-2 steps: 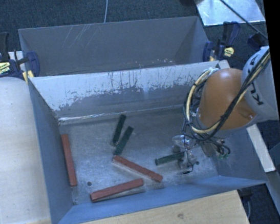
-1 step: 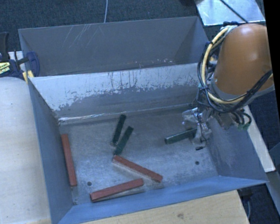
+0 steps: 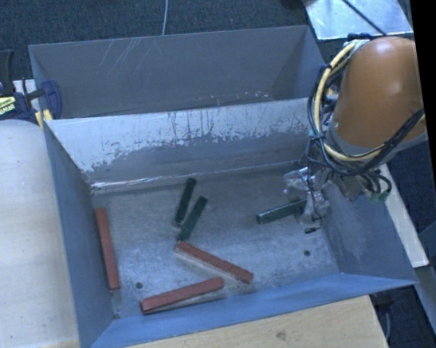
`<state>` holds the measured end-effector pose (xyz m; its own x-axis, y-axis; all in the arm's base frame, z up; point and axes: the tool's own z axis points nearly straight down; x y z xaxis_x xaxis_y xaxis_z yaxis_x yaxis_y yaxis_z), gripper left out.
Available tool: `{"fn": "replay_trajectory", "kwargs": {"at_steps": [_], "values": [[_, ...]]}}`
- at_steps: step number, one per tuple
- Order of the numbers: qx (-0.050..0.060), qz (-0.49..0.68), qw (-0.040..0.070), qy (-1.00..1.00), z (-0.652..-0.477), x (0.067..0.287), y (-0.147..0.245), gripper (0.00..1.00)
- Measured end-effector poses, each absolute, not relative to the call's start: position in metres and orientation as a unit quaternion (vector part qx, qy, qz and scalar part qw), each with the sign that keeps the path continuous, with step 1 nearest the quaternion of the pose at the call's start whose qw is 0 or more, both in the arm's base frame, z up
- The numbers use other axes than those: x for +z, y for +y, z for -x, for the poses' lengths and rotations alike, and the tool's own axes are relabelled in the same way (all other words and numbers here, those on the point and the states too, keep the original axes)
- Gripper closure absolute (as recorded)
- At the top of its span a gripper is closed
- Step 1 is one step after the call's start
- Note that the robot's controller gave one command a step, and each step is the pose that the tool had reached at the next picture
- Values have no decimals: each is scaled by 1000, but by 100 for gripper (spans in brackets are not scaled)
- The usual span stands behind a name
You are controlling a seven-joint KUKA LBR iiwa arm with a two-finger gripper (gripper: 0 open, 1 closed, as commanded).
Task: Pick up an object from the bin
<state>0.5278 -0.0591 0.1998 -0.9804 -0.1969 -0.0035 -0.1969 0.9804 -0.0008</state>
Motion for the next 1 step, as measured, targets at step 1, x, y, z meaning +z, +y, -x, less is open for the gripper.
{"fn": "replay_trajectory", "kwargs": {"at_steps": [1], "values": [[1, 174, -1, 985, -520, 256, -83, 100]]}}
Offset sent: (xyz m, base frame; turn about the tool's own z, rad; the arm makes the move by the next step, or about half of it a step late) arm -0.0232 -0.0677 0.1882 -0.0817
